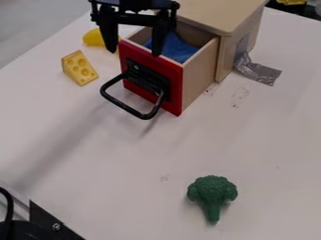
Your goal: Put the cheese inside the drawer
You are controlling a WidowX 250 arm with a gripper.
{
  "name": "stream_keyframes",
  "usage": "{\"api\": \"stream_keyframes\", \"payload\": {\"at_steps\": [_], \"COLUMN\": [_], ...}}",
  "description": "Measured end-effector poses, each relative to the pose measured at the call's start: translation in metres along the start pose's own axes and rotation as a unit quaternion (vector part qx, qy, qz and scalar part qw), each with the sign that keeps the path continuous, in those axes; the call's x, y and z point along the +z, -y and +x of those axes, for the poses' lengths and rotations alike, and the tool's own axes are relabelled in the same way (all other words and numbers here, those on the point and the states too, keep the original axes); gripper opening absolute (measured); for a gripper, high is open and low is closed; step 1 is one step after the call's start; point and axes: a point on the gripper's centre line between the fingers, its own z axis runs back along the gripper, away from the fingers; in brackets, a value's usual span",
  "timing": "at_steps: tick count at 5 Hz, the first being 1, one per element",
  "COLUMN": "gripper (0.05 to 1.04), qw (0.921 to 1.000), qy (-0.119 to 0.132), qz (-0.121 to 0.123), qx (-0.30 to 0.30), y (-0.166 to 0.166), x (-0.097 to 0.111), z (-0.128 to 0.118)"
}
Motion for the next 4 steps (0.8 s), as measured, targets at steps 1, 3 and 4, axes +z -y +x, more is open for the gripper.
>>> {"api": "stream_keyframes", "payload": {"at_steps": [1, 3, 4], "gripper": [0.999, 0.999, 0.999], "qw": [0.9999, 0.9936, 0.9839], "qy": [-0.014, -0.042, -0.066], "qz": [0.004, 0.025, 0.014], "qx": [-0.001, 0.102, 0.166], "y": [0.0, -0.003, -0.025], "x": [-0.008, -0.032, -0.038], "z": [-0.003, 0.023, 0.051]}}
